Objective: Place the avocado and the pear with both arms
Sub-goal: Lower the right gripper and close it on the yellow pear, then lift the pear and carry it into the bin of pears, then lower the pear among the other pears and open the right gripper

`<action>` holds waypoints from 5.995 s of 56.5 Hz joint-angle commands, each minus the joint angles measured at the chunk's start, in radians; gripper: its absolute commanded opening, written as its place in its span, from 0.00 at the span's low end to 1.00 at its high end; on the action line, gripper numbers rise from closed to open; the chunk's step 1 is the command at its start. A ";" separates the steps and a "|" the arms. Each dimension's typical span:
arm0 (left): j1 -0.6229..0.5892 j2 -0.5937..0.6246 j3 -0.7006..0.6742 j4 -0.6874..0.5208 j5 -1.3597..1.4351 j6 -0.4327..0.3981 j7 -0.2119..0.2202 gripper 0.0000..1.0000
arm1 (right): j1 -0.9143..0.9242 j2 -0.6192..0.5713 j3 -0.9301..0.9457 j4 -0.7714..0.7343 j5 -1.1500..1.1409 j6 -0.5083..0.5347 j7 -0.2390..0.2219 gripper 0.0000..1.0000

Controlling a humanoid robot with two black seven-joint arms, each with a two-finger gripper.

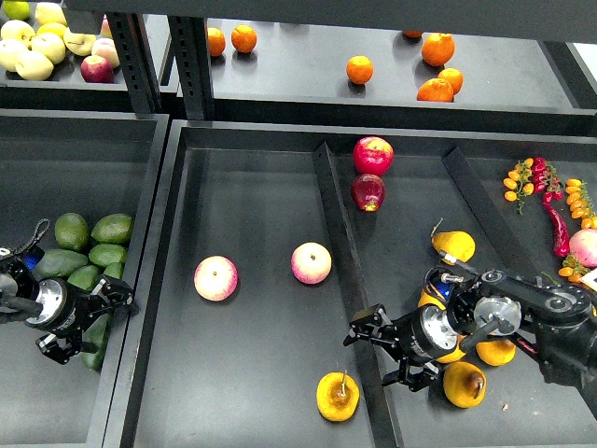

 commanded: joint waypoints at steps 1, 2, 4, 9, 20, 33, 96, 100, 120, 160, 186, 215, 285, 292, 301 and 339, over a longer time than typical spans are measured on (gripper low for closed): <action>0.000 -0.004 -0.001 0.000 0.000 0.000 0.000 1.00 | 0.010 0.015 -0.006 0.000 0.002 0.000 0.000 1.00; 0.000 -0.005 -0.001 0.000 0.000 0.000 0.000 1.00 | 0.010 0.019 -0.006 0.000 0.003 0.000 0.000 1.00; 0.000 -0.007 -0.001 0.000 0.000 0.000 0.000 1.00 | 0.010 0.022 -0.007 -0.002 0.003 0.000 0.000 1.00; 0.000 -0.013 -0.007 0.000 0.000 0.000 0.000 1.00 | 0.010 0.026 -0.018 -0.012 0.005 0.000 0.000 1.00; 0.000 -0.019 -0.013 0.000 0.000 0.000 0.000 1.00 | -0.005 0.039 -0.027 -0.023 0.011 0.000 0.000 1.00; 0.002 -0.021 -0.012 0.000 0.000 0.000 0.000 1.00 | -0.008 0.060 -0.032 -0.032 0.009 0.000 0.000 1.00; 0.005 -0.033 -0.019 0.003 -0.002 0.000 0.000 1.00 | -0.015 0.134 -0.136 -0.066 -0.066 0.000 0.000 0.68; 0.006 -0.033 -0.029 0.005 0.000 0.000 0.000 1.00 | -0.015 0.132 -0.137 -0.061 -0.098 0.000 0.000 0.62; 0.006 -0.036 -0.030 0.003 -0.002 0.000 0.000 1.00 | -0.024 0.127 -0.113 -0.095 -0.130 0.000 0.000 0.20; 0.006 -0.051 -0.030 0.005 0.002 0.000 0.000 1.00 | 0.002 0.132 -0.015 -0.158 0.057 0.000 0.000 0.02; 0.005 -0.050 -0.030 0.005 0.002 0.000 0.000 1.00 | 0.140 0.071 -0.050 -0.118 0.203 0.000 0.000 0.01; 0.005 -0.051 -0.042 0.000 0.000 0.000 0.000 1.00 | 0.274 -0.119 -0.341 -0.048 0.447 0.000 0.000 0.01; 0.000 -0.056 -0.044 -0.001 0.000 0.000 0.000 1.00 | 0.120 -0.086 -0.374 -0.178 0.414 0.000 0.000 0.08; -0.001 -0.056 -0.044 -0.001 0.000 0.000 0.000 1.00 | 0.110 -0.086 -0.374 -0.184 0.413 0.000 0.000 0.08; -0.003 -0.056 -0.044 -0.001 0.000 0.000 0.000 1.00 | 0.097 -0.083 -0.371 -0.198 0.405 0.000 0.000 0.11; -0.004 -0.054 -0.044 -0.001 0.000 0.000 0.000 1.00 | 0.114 -0.058 -0.360 -0.236 0.324 0.000 0.000 0.83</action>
